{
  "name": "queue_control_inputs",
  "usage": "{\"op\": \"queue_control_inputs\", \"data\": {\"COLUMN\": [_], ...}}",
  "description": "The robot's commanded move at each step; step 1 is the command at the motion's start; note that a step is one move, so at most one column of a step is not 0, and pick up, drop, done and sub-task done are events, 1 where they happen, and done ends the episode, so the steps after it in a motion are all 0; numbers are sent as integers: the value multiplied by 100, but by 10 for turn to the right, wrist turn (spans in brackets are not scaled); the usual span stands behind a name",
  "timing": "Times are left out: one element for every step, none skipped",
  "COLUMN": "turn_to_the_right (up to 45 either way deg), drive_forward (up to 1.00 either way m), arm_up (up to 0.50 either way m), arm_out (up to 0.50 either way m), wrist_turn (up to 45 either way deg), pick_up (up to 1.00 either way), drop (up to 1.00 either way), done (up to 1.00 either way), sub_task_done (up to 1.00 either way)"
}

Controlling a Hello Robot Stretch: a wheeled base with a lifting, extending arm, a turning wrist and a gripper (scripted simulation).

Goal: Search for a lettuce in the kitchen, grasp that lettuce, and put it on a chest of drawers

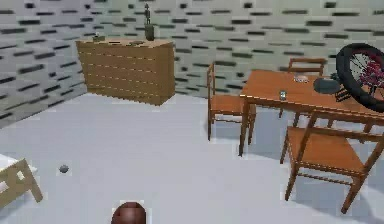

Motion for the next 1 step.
{"op": "queue_control_inputs", "data": {"turn_to_the_right": [0], "drive_forward": [90], "arm_up": [0], "arm_out": [0], "wrist_turn": [0], "pick_up": [0], "drop": [0], "done": [0], "sub_task_done": [0]}}
